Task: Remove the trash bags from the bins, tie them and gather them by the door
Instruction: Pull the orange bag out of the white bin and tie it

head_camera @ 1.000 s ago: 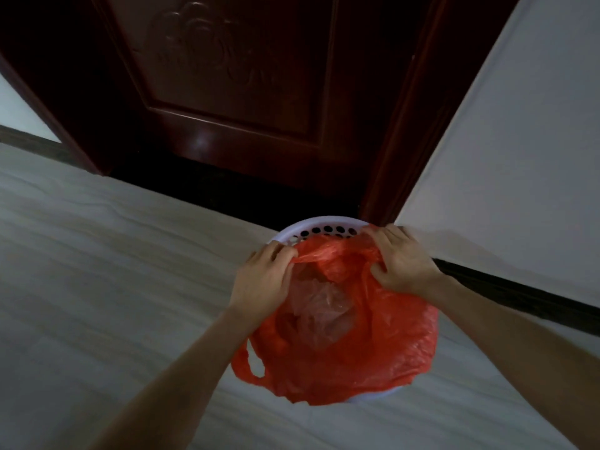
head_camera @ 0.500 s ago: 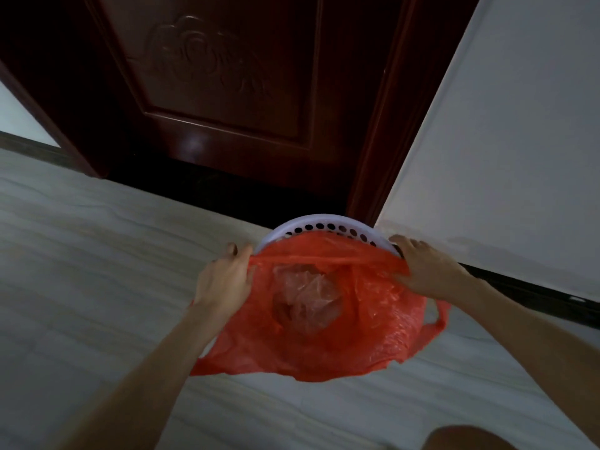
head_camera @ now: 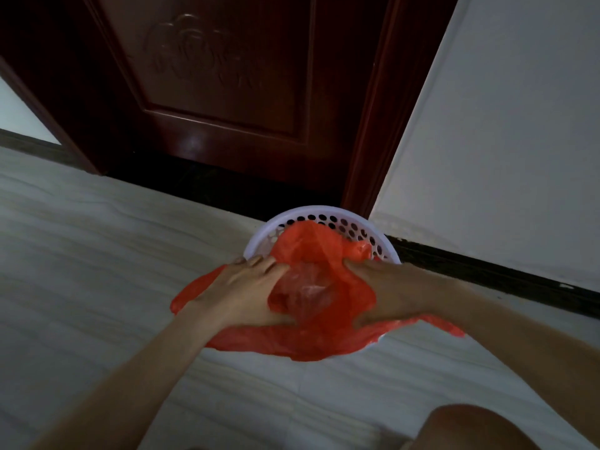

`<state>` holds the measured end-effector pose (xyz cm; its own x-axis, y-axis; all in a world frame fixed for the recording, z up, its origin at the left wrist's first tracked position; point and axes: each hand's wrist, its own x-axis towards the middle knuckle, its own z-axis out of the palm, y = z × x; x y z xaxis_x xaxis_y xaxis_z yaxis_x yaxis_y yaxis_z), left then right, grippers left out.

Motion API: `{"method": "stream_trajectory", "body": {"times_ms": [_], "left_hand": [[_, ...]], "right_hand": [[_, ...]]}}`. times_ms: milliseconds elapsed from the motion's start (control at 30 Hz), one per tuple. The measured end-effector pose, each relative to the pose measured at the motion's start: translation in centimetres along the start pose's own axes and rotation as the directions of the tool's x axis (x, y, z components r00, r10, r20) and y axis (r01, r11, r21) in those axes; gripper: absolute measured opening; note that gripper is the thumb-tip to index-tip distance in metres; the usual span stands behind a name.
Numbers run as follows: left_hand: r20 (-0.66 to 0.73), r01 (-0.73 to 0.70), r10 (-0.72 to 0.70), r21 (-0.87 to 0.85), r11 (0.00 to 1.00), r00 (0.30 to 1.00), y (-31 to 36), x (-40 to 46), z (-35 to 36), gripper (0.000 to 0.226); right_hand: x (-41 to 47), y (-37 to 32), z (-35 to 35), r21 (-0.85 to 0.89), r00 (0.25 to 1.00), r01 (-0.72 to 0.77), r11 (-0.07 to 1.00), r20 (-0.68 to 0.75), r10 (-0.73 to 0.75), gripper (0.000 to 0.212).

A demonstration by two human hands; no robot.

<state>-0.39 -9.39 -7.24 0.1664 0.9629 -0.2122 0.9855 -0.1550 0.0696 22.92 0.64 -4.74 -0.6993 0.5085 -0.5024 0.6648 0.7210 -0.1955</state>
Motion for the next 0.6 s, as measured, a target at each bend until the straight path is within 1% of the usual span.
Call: {"method": "stream_trajectory", "body": {"times_ms": [67, 100, 133, 167, 200, 233, 267, 333, 367, 400, 433, 467, 500, 567, 600], "left_hand": [[0.139, -0.024, 0.019, 0.030, 0.999, 0.990, 0.3, -0.9, 0.6, 0.112], [0.199, -0.038, 0.028, 0.046, 0.998, 0.980, 0.3, -1.5, 1.0, 0.119], [0.227, -0.061, 0.041, 0.083, 0.995, 0.973, 0.2, -1.8, 1.3, 0.121], [0.196, -0.097, 0.069, 0.135, 0.986, 0.978, 0.1, -2.1, 1.8, 0.119], [0.095, -0.136, 0.120, 0.186, 0.973, 0.988, -0.1, -2.0, 2.1, 0.110], [0.014, -0.150, 0.150, 0.190, 0.970, 0.989, -0.3, -1.9, 2.2, 0.094], [0.011, -0.151, 0.151, 0.121, 0.981, 0.988, -0.5, -1.6, 1.9, 0.076], [0.096, -0.102, 0.111, -0.096, 0.990, 0.989, -1.0, -1.3, 1.1, 0.041], [0.115, -0.072, 0.091, -0.163, 0.984, 0.989, -1.3, -1.1, 0.8, 0.028], [0.097, -0.036, 0.056, -0.193, 0.980, 0.994, -1.5, -1.0, 0.3, 0.022], [0.068, 0.007, 0.007, -0.204, 0.979, 0.998, -1.8, -0.8, 0.2, 0.021], [0.037, 0.060, -0.053, -0.211, 0.976, 0.998, -2.0, -0.6, 0.1, 0.021], [-0.012, 0.101, -0.108, -0.256, 0.961, 0.994, -2.0, -0.5, 0.2, 0.021], [-0.138, 0.136, -0.217, -0.444, 0.886, 0.966, -1.6, -0.2, 0.3, 0.021], [-0.194, 0.137, -0.277, -0.530, 0.837, 0.941, -1.3, 0.0, 0.0, 0.025]], "right_hand": [[-0.4, -0.1, 1.5, -0.131, 0.992, 0.049, 0.990, 0.125, -0.033, 0.109], [-0.5, 0.1, 2.0, -0.197, 0.988, 0.075, 0.978, 0.148, -0.046, 0.111], [-0.3, 0.3, 2.5, -0.249, 0.988, 0.096, 0.964, 0.145, -0.061, 0.109], [-0.1, 0.5, 2.8, -0.275, 0.989, 0.107, 0.955, 0.131, -0.073, 0.105], [0.1, 0.8, 2.9, -0.279, 0.990, 0.113, 0.954, 0.116, -0.083, 0.099], [0.3, 1.0, 2.9, -0.259, 0.989, 0.119, 0.958, 0.121, -0.090, 0.091], [0.3, 1.2, 2.7, -0.218, 0.987, 0.124, 0.968, 0.129, -0.097, 0.082], [0.5, 1.4, 2.4, -0.134, 0.982, 0.131, 0.982, 0.152, -0.110, 0.063], [0.6, 1.5, 2.2, -0.093, 0.979, 0.131, 0.987, 0.166, -0.115, 0.053], [0.8, 1.5, 1.9, -0.044, 0.979, 0.129, 0.991, 0.167, -0.120, 0.042], [1.1, 1.6, 1.7, 0.010, 0.980, 0.122, 0.993, 0.156, -0.122, 0.032], [1.3, 1.6, 1.4, 0.046, 0.984, 0.113, 0.992, 0.136, -0.119, 0.024], [1.6, 1.7, 1.2, 0.059, 0.988, 0.104, 0.993, 0.108, -0.110, 0.020], [2.2, 1.7, 1.3, 0.071, 0.995, 0.095, 0.993, 0.013, -0.096, 0.017], [2.7, 1.6, 1.4, 0.086, 0.993, 0.098, 0.991, -0.074, -0.092, 0.016]]}}
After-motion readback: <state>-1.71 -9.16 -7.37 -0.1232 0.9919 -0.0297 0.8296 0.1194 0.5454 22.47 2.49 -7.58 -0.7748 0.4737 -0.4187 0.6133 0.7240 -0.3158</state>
